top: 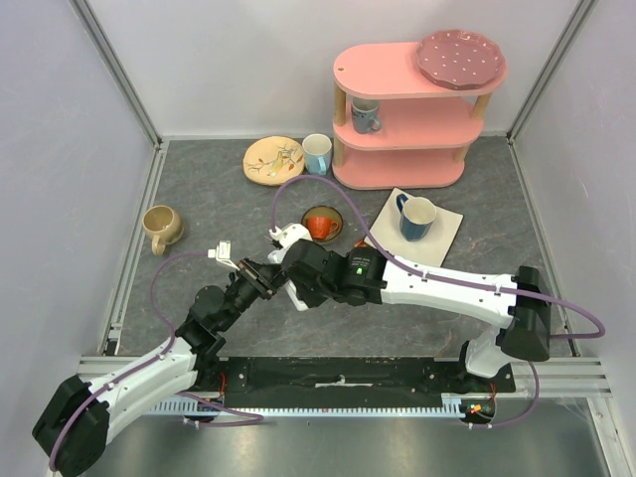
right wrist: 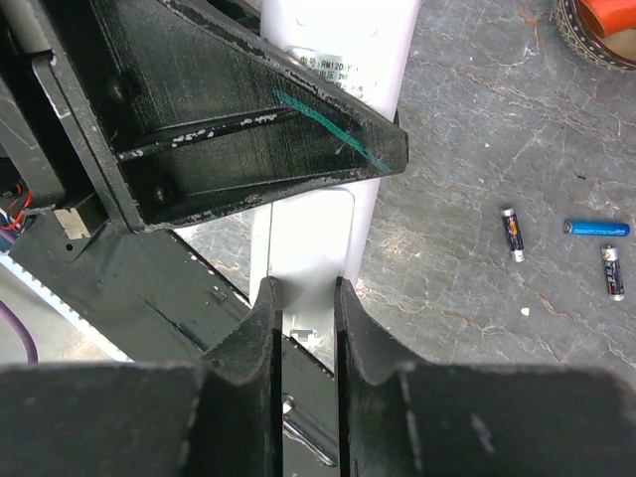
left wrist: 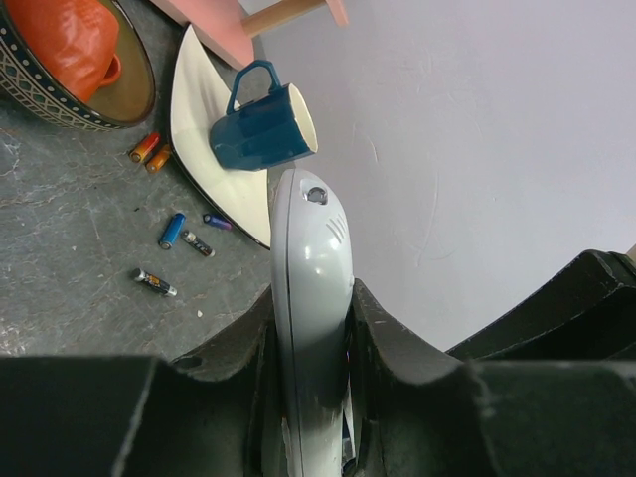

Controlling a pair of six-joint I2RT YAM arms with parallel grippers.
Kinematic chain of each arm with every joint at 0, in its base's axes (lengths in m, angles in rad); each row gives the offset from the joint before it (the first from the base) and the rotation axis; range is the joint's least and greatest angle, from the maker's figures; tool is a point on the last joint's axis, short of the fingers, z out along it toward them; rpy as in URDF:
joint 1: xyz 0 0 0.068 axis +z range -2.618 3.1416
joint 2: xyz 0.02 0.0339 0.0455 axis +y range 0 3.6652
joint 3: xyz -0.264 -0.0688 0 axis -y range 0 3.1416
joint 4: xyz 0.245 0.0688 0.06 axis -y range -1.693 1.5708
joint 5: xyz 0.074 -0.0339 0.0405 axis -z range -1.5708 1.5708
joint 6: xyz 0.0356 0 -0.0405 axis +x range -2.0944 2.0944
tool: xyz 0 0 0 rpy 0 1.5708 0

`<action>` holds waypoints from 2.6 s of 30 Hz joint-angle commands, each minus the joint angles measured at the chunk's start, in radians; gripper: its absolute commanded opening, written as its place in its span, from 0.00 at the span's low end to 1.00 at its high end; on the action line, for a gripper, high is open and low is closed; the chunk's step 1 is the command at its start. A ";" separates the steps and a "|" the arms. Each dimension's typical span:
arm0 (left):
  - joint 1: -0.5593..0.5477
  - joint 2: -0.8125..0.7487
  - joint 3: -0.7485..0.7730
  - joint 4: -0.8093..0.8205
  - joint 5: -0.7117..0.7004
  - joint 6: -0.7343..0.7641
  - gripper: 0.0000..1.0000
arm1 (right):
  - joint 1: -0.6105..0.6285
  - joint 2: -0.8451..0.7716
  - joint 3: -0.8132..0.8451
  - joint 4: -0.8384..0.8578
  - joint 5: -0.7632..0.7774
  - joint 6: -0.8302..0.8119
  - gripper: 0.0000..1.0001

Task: Load the batteries into the remote control

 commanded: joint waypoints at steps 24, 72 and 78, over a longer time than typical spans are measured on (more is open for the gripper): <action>-0.004 -0.013 -0.045 0.107 0.030 -0.052 0.02 | -0.024 0.019 0.019 -0.005 0.017 0.011 0.41; -0.004 0.011 -0.059 0.072 -0.009 -0.029 0.02 | -0.024 -0.038 0.037 0.001 -0.049 0.032 0.66; -0.004 0.016 -0.056 0.066 -0.009 -0.026 0.02 | -0.024 -0.045 0.040 -0.005 -0.047 0.029 0.67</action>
